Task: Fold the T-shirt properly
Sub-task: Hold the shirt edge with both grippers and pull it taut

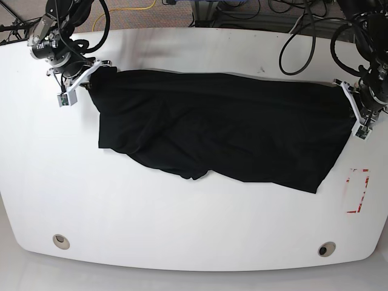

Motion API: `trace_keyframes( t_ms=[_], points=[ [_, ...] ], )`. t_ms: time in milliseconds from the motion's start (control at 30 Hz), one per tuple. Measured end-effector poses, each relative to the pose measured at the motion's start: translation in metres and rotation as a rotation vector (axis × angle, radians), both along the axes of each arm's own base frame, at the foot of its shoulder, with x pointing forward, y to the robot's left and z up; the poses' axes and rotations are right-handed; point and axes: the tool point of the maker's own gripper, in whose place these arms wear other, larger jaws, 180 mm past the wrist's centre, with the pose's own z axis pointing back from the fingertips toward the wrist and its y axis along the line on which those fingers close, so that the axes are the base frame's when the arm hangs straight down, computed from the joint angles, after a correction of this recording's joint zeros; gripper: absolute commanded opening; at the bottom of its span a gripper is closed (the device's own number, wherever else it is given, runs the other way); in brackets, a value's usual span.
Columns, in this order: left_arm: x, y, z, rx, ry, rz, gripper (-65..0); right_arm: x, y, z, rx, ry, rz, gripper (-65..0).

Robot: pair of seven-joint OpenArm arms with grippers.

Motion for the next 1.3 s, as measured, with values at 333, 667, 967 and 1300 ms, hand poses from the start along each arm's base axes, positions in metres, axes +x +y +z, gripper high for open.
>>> trace_keyframes(
  t_ms=[333, 667, 967, 1300],
  points=[
    [-0.008, 0.009, 0.002, -0.011, -0.009, 0.036, -65.0, 0.001, -0.001, 0.000, 0.013, 0.004, -0.031, -65.0],
    [-0.012, 0.022, 0.006, 0.015, -0.012, 0.074, -65.0, 0.002, 0.002, 0.000, 0.027, -0.003, -0.029, -65.0],
    [-0.014, 0.003, -0.025, -0.017, 0.092, 0.014, -65.0, 0.008, 0.011, 0.000, 0.024, -0.001, 0.005, -65.0],
    [-0.025, 0.016, -0.046, -0.073, 0.149, 0.080, -39.0, 0.009, 0.017, -0.001, 0.040, -0.004, 0.000, -65.0]
  ],
)
